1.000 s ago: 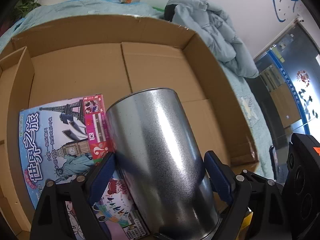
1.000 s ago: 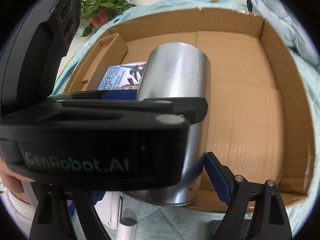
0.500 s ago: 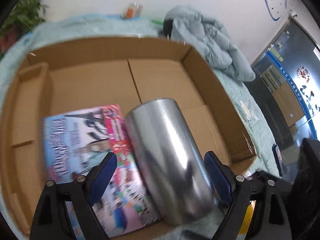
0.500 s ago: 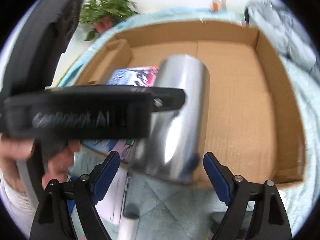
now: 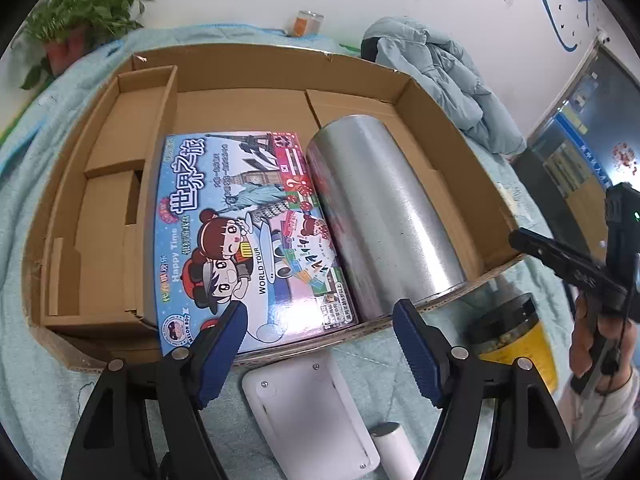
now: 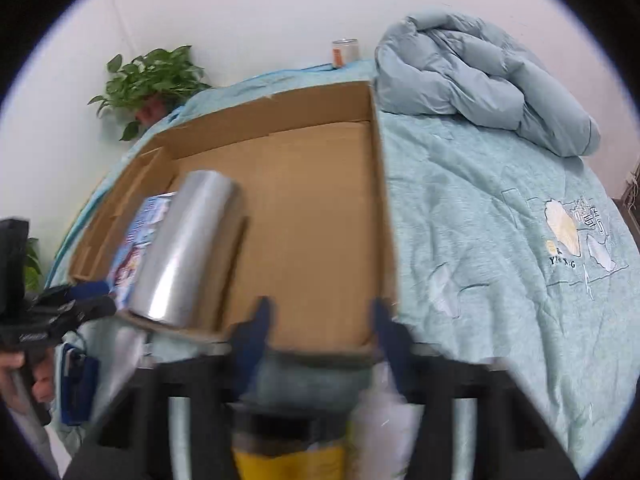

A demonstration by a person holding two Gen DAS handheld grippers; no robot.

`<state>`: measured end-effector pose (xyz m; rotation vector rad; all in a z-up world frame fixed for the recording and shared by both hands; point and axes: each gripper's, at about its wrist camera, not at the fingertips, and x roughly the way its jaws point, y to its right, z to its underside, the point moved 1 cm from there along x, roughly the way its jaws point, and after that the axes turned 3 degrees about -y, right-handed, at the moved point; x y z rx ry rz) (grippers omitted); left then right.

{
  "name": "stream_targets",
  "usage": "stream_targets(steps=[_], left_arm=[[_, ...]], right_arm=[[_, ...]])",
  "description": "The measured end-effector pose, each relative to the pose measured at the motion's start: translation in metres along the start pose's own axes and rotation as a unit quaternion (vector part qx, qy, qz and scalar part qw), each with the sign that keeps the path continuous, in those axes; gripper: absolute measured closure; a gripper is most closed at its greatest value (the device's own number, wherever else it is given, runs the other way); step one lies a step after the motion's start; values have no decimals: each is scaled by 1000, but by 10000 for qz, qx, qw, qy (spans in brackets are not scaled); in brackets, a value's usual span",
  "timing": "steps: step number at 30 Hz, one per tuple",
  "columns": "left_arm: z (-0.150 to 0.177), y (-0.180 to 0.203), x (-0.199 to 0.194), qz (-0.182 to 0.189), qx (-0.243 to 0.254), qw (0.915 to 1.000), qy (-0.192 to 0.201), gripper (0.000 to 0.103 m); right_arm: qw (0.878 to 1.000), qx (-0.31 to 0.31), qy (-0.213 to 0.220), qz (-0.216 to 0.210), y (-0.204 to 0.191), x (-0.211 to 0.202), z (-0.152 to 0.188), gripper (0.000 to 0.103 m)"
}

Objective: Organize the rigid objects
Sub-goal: 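Lay the tumbler beside the game box and open the left gripper, then move the left gripper to the yellow-labelled jar and grasp it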

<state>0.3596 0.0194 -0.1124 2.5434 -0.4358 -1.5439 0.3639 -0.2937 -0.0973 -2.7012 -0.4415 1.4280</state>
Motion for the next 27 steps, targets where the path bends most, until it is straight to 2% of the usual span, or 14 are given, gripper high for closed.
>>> stream_targets(steps=[3, 5, 6, 8, 11, 13, 14, 15, 16, 17, 19, 21, 24, 27], left_arm=[[6, 6, 0, -137, 51, 9999, -29, 30], [10, 8, -1, -133, 62, 9999, -79, 30], [12, 9, -3, -104, 97, 9999, -92, 30], [13, 11, -5, -52, 93, 9999, -103, 30], [11, 13, -10, -176, 121, 9998, 19, 28], [9, 13, -19, -286, 100, 9993, 232, 25], [10, 13, -26, -439, 84, 9981, 422, 19], [13, 16, -37, -629, 110, 9954, 709, 15], [16, 19, -46, -738, 144, 9927, 944, 2], [21, 24, -56, -824, 184, 9892, 1202, 0], [33, 37, -74, -926, 288, 9819, 1627, 0], [42, 47, -82, -902, 318, 9805, 1720, 0], [57, 61, -82, -523, 217, 9854, 1607, 0], [67, 75, -69, -39, 189, 9927, 1189, 0]], right_arm=[[9991, -268, 11, 343, 1, 7, -1, 95], [9973, -388, 50, 622, -1, 14, -3, 100], [9975, -354, 55, 610, 2, 15, -4, 103], [9983, -167, 109, 556, 12, 14, -4, 103], [9987, -52, 140, 494, 15, 13, -4, 103], [9993, 8, 148, 329, 11, 7, -1, 91], [9997, 32, 200, 137, 7, -1, 3, 70], [9996, 26, 288, -76, 4, -8, 7, 38], [9986, 17, 461, -246, 0, -21, 14, 19], [9974, 17, 656, -283, -3, -33, 21, 4], [9945, -29, 987, -347, -8, -54, 38, 1], [9947, -5, 883, -531, -11, -60, 53, 0], [9954, 58, 420, -857, -15, -57, 75, 0], [9956, 45, -37, -936, -18, -47, 89, 3]])
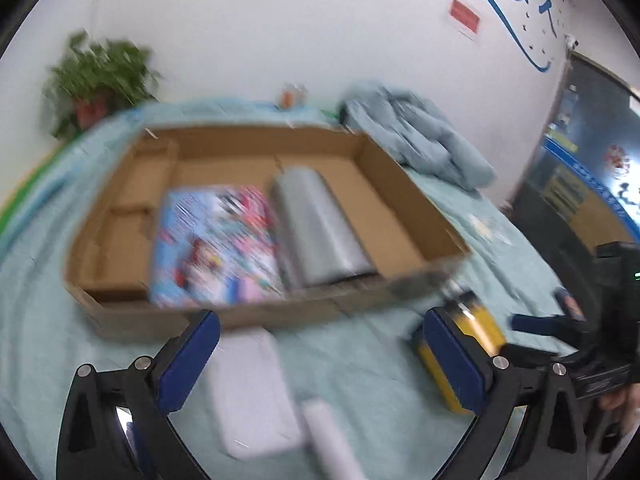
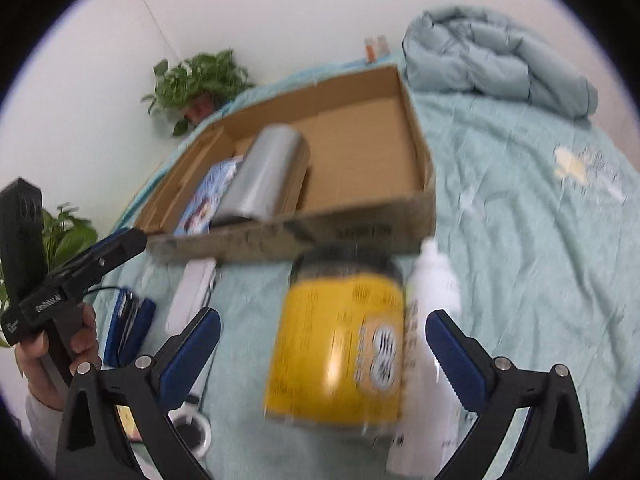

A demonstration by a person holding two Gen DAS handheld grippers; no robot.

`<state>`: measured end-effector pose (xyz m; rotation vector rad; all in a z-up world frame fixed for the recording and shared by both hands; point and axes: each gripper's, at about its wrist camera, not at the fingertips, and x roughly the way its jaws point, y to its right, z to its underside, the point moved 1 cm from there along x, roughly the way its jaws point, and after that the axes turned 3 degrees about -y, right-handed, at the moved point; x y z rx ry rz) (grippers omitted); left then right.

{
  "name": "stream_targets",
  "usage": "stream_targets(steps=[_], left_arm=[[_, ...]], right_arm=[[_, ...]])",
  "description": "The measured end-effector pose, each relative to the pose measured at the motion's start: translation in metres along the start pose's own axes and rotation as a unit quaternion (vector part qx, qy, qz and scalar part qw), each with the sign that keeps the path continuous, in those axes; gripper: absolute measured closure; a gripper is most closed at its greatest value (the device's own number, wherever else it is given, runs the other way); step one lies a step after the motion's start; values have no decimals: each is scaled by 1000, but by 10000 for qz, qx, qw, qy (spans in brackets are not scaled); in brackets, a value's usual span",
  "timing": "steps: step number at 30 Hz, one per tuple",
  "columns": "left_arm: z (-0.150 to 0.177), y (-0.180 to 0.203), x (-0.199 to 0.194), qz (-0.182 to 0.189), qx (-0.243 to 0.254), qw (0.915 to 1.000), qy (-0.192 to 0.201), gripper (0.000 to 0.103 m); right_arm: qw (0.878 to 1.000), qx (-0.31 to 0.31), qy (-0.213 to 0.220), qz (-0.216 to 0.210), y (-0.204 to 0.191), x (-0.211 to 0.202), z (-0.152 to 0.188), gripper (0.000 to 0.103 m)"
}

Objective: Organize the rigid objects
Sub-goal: 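Move the left gripper to the yellow-labelled jar and grasp it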

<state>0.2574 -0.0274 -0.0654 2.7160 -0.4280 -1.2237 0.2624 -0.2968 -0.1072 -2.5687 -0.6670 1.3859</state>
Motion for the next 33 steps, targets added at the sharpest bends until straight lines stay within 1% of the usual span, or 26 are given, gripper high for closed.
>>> stream_targets(steps=[1, 2, 3, 4, 8, 10, 11, 13, 15, 16, 17, 18, 20, 21, 22, 24, 25, 27, 29, 33], left_arm=[[4, 4, 4, 166, -54, 9998, -131, 1], [8, 9, 8, 347, -122, 9990, -264, 1], [12, 13, 12, 475, -178, 9981, -348, 1], [18, 18, 16, 617, -263, 9966, -470, 1], [33, 30, 26, 1062, -479, 9901, -784, 1], [33, 36, 33, 1263, -504, 9857, -995, 1], [33, 39, 37, 1305, -523, 9838, -1110, 1], [34, 45, 45, 1491, -517, 9779, -1368, 1], [36, 50, 52, 1627, -569, 9733, -1516, 2], [37, 50, 55, 1661, -608, 9715, -1580, 2], [38, 51, 60, 1693, -666, 9690, -1674, 3], [38, 50, 63, 1686, -695, 9678, -1735, 4], [38, 50, 71, 1628, -721, 9659, -1879, 6], [39, 50, 78, 1601, -747, 9643, -1974, 8], [40, 50, 83, 1601, -768, 9626, -2049, 11], [40, 51, 92, 1721, -864, 9578, -2134, 14], [41, 53, 96, 1772, -872, 9560, -2168, 18], [40, 53, 99, 1750, -878, 9557, -2196, 17], [42, 50, 100, 1812, -938, 9546, -2169, 17], [44, 50, 101, 1818, -966, 9564, -2070, 18]], right_arm=[[10000, 36, -57, -11, 1, 3, 3, 6], [9998, 82, -150, 33, 3, 7, 7, 15], [9995, 74, -256, 147, 3, 11, 10, 28], [9993, -20, -291, 236, 1, 13, 13, 29], [9982, -351, -233, 431, -12, 13, 20, 29], [9972, -553, -263, 438, -21, 13, 25, 29], [9966, -674, -314, 351, -28, 13, 26, 31], [9954, -897, -334, -2, -41, 8, 29, 31], [9942, -943, -372, -364, -49, 5, 30, 31], [9943, -852, -382, -520, -48, 3, 29, 31], [9946, -772, -392, -569, -45, 4, 28, 31], [9950, -700, -427, -564, -42, 5, 28, 31], [9954, -571, -635, -440, -33, 12, 27, 31], [9950, -463, -730, -509, -29, 15, 26, 31], [9937, -269, -844, -684, -22, 21, 25, 31], [9917, -65, -938, -879, -17, 29, 24, 25], [9907, -17, -979, -942, -17, 32, 24, 24], [9897, -25, -1042, -982, -22, 40, 25, 20], [9901, -82, -1040, -944, -27, 42, 27, 19], [9909, -169, -1018, -863, -33, 44, 27, 17]])
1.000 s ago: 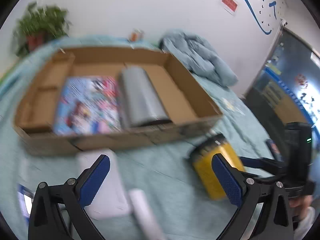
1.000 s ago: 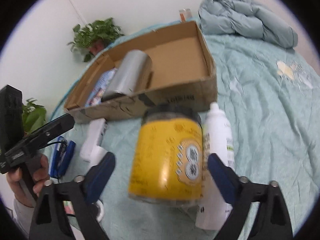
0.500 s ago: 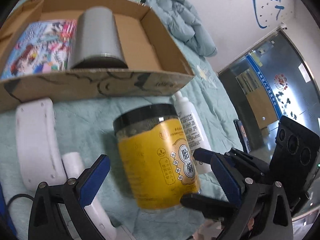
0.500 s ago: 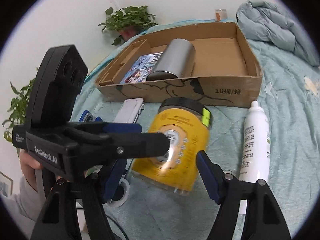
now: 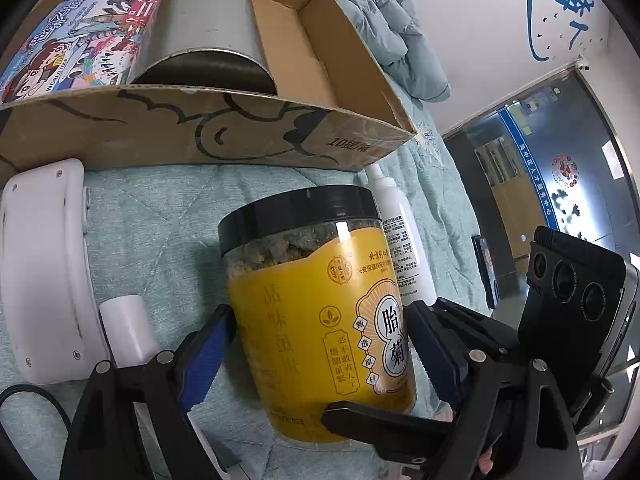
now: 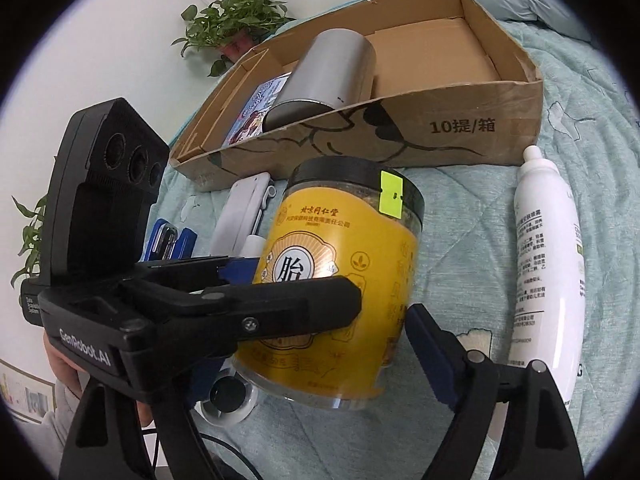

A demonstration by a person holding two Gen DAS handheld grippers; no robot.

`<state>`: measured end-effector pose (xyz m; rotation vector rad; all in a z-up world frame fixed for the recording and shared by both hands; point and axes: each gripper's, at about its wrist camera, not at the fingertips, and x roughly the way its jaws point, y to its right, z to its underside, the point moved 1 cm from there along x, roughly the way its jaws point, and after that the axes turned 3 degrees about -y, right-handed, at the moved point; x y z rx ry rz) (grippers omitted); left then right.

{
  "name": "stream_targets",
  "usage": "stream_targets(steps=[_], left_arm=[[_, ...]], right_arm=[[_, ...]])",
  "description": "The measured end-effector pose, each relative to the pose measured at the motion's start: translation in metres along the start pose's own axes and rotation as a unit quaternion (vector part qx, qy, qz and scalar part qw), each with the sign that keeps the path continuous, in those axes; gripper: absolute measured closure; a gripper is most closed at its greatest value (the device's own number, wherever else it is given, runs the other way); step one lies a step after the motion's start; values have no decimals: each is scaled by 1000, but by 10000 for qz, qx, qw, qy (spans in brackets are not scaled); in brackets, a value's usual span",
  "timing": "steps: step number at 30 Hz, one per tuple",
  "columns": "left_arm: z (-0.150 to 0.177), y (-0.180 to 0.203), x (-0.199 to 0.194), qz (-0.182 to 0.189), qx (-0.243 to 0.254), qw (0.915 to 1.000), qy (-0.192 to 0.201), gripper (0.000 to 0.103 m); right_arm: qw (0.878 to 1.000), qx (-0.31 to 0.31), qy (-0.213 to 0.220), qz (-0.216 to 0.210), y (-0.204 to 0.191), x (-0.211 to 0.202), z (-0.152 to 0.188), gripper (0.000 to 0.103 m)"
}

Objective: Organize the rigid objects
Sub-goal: 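Move the left gripper to the yellow-labelled jar and grasp it, then carry the yellow jar into the box beside the tumbler, open left gripper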

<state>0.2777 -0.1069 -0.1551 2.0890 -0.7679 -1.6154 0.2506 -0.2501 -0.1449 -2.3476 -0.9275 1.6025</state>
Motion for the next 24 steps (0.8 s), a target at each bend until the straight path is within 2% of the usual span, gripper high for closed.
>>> stream_targets(steps=[5, 9, 14, 18, 24], left_arm=[[3, -1, -5, 24, 5, 10000, 57, 19], [11, 4, -18, -72, 135, 9997, 210, 20], [6, 16, -55, -148, 361, 9971, 649, 21], [-14, 32, -84, -144, 594, 9935, 958, 21], [-65, 58, -122, -240, 919, 9864, 1339, 21]], right_arm=[[9998, -43, 4, 206, -6, 5, 0, 16], [9998, -61, 48, 194, -8, 3, 0, 16], [9979, -409, 375, 337, -31, -13, -9, 17], [9940, -714, 711, 421, -48, -34, -30, 17], [9872, -1076, 997, 631, -62, -61, -78, 17]])
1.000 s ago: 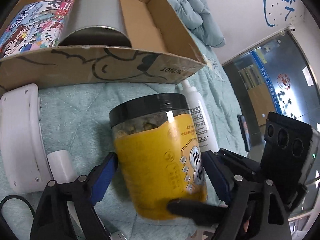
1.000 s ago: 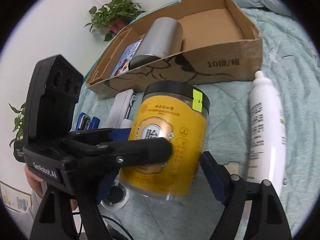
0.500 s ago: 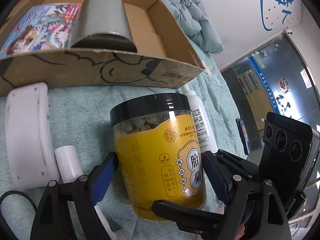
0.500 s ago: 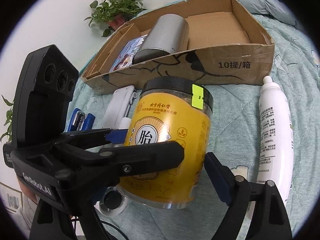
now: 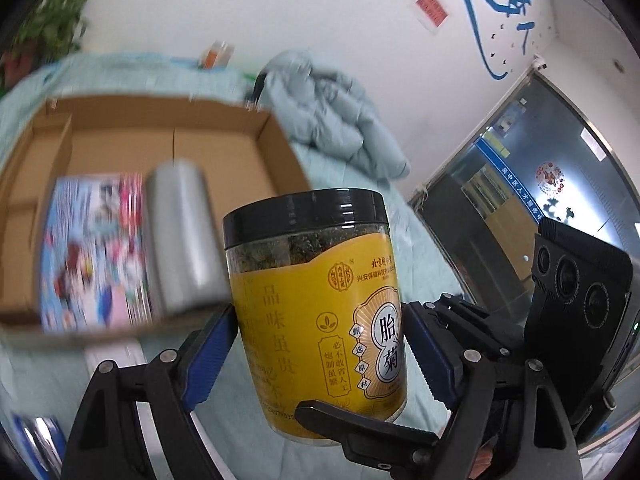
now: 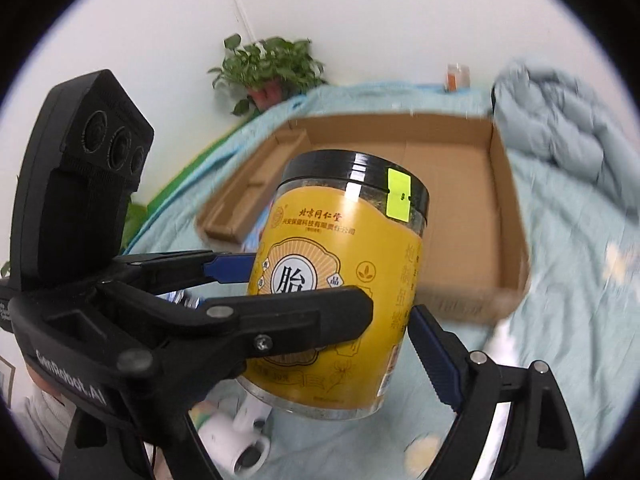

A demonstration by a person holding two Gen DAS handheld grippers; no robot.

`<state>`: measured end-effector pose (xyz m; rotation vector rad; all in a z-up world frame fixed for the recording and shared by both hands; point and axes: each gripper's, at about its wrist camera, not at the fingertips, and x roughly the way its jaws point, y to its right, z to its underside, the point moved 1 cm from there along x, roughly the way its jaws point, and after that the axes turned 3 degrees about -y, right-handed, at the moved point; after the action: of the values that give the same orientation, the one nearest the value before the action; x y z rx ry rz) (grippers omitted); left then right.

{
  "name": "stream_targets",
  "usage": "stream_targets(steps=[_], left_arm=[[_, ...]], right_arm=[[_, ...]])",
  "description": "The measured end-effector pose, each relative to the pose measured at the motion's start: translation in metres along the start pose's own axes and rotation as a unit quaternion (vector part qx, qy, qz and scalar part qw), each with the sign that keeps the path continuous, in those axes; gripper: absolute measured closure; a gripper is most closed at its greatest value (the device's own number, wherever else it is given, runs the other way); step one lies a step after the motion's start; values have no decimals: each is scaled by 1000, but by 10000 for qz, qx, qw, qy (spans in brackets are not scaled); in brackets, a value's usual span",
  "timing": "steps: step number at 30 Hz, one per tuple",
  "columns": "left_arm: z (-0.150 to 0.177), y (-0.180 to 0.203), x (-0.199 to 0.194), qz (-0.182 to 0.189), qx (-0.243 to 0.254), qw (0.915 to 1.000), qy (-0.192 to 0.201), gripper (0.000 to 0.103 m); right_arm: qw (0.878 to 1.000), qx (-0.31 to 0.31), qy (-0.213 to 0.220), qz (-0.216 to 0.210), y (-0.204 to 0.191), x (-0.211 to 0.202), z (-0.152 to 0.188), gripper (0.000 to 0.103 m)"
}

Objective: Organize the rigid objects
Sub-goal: 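Carry the yellow jar into the box beside the tumbler, open left gripper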

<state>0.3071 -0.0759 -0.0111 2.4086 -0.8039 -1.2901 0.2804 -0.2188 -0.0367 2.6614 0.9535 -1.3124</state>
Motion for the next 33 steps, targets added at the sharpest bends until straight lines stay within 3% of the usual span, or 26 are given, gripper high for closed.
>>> stream_targets(steps=[4, 10, 17, 24, 26, 33], left_arm=[[-48, 0, -1, -38, 25, 10000, 73, 21], [-86, -17, 26, -52, -153, 9997, -180, 21], [-80, -37, 88, -44, -413, 9971, -633, 22], [-73, -47, 125, -334, -490, 9939, -928, 22], [-76, -48, 128, -407, -494, 9936, -936, 26], [-77, -54, 104, -807, -302, 9947, -555, 27]], right_arm=[[9999, 66, 66, -86, 18, -6, -37, 17], [9995, 216, -148, -152, 39, 17, -64, 17], [9968, 477, -628, -164, 72, 52, -58, 17], [9936, 514, -1001, 52, 85, 80, -46, 18], [9932, 492, -1046, 127, 85, 85, -43, 18], [9890, 762, -1249, 236, 96, 101, -39, 18]])
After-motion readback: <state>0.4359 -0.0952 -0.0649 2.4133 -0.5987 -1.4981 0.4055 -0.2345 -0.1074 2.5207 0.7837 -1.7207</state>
